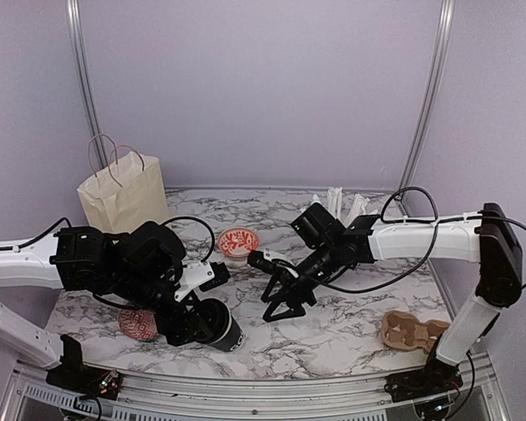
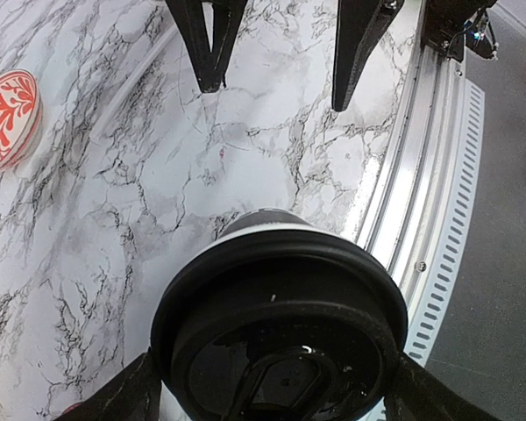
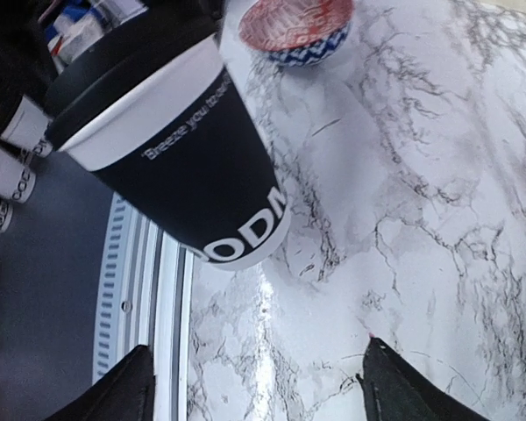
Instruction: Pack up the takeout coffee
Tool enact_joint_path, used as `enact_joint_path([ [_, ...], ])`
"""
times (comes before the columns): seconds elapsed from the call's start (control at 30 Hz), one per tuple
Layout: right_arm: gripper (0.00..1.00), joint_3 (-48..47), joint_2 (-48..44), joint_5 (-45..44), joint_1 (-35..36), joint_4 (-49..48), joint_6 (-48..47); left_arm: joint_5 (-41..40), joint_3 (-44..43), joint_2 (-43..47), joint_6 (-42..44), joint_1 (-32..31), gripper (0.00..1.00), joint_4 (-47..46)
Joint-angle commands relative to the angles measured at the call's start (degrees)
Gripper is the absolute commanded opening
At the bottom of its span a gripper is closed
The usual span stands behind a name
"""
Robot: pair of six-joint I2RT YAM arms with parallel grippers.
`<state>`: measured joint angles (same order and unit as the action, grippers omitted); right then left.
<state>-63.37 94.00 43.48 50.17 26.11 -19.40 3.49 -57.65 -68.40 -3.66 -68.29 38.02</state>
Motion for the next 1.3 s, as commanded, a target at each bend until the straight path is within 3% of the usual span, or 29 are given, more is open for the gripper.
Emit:
enact_joint_path([
  [0.0, 0.6, -6.28, 4.47, 8.59, -0.45, 7.9, 3.49, -0.36, -3.2, -3.01, 1.15, 0.09, 0.87, 5.27],
  [0.13, 0.49, -5.46, 5.98, 13.42, -0.42, 5.35, 7.76, -0.23, -4.23, -5.87, 2.07, 0.09, 0.87, 5.56],
  [0.37, 0.4, -5.76, 11.56, 21.84, -0.41, 3.54, 11.21, 0.8, -6.05, -10.87, 3.4, 0.09, 0.87, 5.76],
  [0.63, 0.17, -8.67, 19.2, 28.64, -0.37, 1.92, 13.82, 1.37, -7.13, -15.21, 5.74, 0.0, 0.86, 4.0],
  [1.0, 0.06, -10.14, 22.72, 35.89, -0.52, 0.7, 14.23, 2.2, -9.73, -19.73, 7.31, -0.44, 0.85, 3.69],
  [1.27, 0.04, -11.41, 24.45, 36.1, -0.51, -1.34, 15.84, 3.44, -10.83, -23.11, 8.09, -0.66, 0.85, 3.5],
])
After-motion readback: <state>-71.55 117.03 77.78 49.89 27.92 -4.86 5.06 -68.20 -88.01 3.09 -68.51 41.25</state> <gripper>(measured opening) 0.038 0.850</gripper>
